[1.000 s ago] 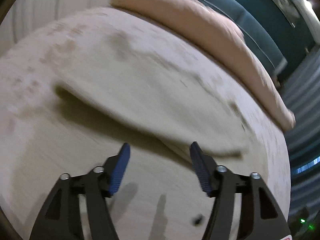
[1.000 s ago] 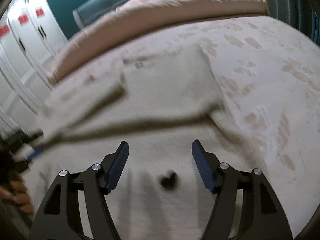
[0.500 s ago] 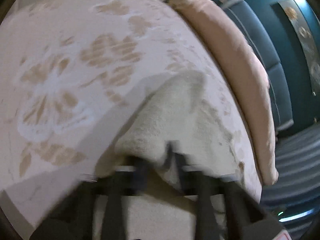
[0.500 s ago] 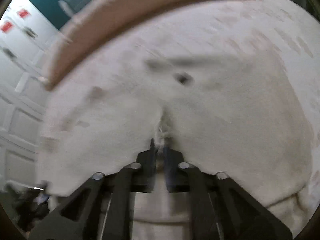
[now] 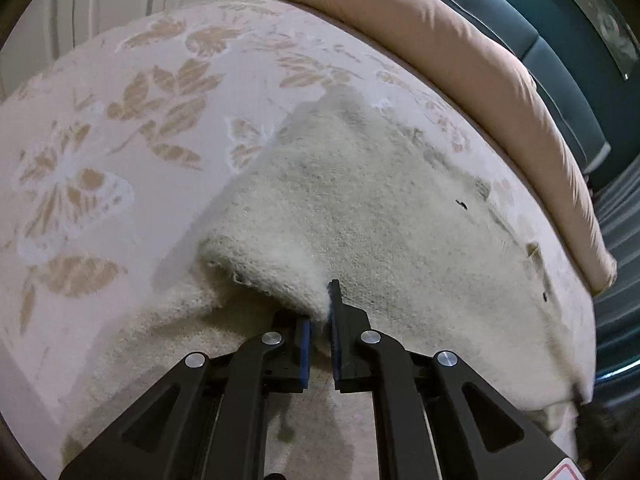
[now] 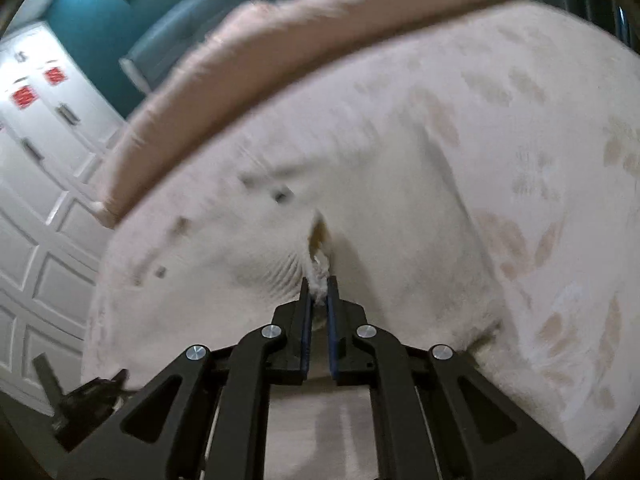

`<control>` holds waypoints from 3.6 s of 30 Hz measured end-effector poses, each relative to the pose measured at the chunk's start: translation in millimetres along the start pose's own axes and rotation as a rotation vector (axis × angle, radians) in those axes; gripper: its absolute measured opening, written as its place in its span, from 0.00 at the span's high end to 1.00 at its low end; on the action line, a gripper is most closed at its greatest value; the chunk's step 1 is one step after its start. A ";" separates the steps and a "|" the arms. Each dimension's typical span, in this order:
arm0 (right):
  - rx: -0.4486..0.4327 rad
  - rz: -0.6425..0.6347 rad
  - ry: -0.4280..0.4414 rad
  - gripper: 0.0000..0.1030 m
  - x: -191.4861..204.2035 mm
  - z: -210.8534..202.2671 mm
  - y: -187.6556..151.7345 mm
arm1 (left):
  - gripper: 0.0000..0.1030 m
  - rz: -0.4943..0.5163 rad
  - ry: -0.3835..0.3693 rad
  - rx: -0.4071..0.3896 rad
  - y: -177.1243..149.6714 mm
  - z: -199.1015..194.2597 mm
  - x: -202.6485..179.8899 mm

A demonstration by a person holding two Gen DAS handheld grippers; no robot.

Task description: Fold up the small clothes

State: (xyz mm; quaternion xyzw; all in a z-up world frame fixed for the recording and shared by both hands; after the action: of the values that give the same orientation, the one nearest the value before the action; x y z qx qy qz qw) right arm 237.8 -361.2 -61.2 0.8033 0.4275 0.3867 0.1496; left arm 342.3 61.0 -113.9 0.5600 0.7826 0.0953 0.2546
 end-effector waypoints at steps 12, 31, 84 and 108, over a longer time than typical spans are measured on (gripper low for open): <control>0.012 -0.131 -0.016 0.90 66.4 2.9 2.8 | 0.88 0.117 0.007 -0.123 -16.9 7.3 -0.8; 0.136 -0.060 -0.093 0.97 -25.1 34.8 5.6 | 0.87 0.107 -0.033 -0.159 -20.5 8.4 3.7; 0.266 0.150 -0.102 0.39 -99.8 -208.6 -227.6 | 0.36 0.026 -0.019 0.168 -180.6 -158.8 150.7; 0.221 0.024 -0.045 0.95 -45.3 -211.7 -203.9 | 0.95 0.112 -0.120 0.170 -165.3 -194.0 118.5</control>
State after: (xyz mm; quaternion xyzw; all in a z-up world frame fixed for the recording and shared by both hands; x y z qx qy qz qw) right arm -52.5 -296.5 -61.0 0.8283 0.4547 0.3208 0.0649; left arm 78.5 138.4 -54.9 0.6272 0.7387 0.0088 0.2467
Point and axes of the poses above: each gripper's, at about its wrist camera, not at the fingertips, and z roughly the way its jaws point, x to its left, y to its top, the point moved 4 cm from there along z, roughly the way its jaws point, and after that the axes turned 6 degrees about y, right-handed, at the moved point
